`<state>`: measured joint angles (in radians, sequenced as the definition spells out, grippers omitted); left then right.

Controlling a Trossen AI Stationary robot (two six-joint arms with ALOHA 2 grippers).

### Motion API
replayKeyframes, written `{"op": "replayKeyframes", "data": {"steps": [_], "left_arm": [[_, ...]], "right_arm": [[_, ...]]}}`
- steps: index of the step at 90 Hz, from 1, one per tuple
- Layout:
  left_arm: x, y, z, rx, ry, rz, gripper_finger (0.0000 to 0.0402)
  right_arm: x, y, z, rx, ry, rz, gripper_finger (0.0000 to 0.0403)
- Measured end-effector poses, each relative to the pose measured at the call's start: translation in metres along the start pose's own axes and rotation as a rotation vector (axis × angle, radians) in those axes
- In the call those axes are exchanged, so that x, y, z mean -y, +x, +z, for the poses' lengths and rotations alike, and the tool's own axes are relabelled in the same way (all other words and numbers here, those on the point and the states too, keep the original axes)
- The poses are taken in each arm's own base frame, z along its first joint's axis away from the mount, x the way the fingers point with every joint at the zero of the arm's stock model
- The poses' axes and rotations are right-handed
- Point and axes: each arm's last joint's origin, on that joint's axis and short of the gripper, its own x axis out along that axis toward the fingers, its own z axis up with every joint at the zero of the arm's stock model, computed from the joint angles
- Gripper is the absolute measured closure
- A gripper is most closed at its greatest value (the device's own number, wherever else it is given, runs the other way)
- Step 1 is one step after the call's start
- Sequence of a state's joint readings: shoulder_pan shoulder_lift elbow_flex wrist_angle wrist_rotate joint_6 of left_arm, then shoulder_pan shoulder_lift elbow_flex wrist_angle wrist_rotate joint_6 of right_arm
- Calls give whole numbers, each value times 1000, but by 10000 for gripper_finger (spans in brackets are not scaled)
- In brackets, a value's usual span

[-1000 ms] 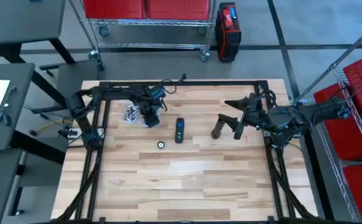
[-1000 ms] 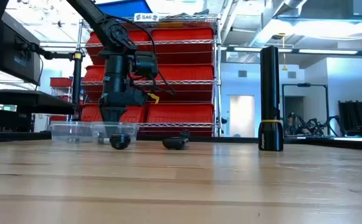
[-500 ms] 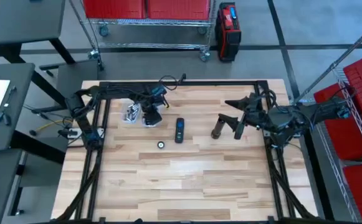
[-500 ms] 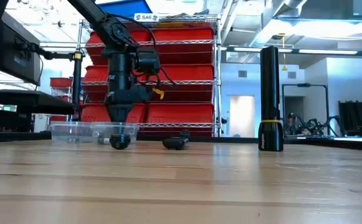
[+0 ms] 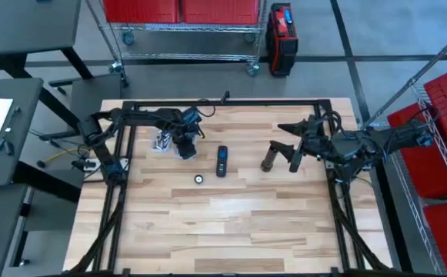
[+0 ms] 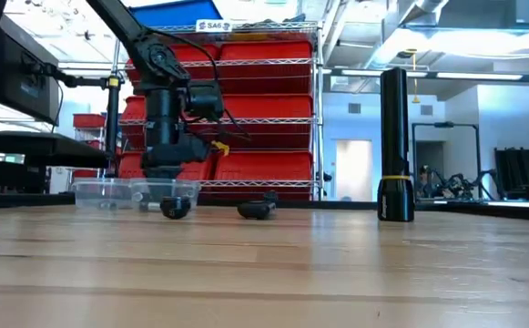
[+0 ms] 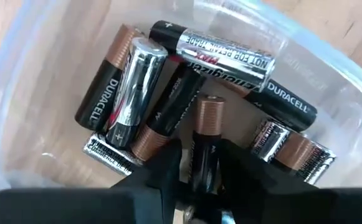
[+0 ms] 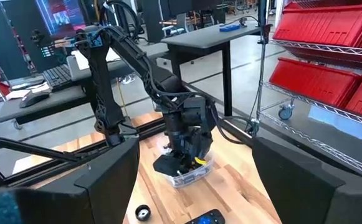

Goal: Insert battery
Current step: Insert the brown battery into the flashlight battery compartment

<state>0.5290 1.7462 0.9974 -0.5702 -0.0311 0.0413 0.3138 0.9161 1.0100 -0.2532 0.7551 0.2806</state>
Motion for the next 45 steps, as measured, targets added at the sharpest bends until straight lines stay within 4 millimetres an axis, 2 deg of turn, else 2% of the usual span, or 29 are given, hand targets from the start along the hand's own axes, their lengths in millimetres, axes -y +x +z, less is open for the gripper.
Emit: {"op": "replayKeyframes", "data": {"steps": [12, 27, 45], "left_arm": [[0, -2, 2, -2, 22, 0, 381], [0, -14, 11, 10, 26, 3, 383], [1, -66, 29, 118, 49, 10, 383]], "right_arm": [[0, 0, 0, 0, 0, 0, 101], [0, 0, 0, 1, 0, 0, 101], [1, -2, 4, 9, 8, 2, 101]]}}
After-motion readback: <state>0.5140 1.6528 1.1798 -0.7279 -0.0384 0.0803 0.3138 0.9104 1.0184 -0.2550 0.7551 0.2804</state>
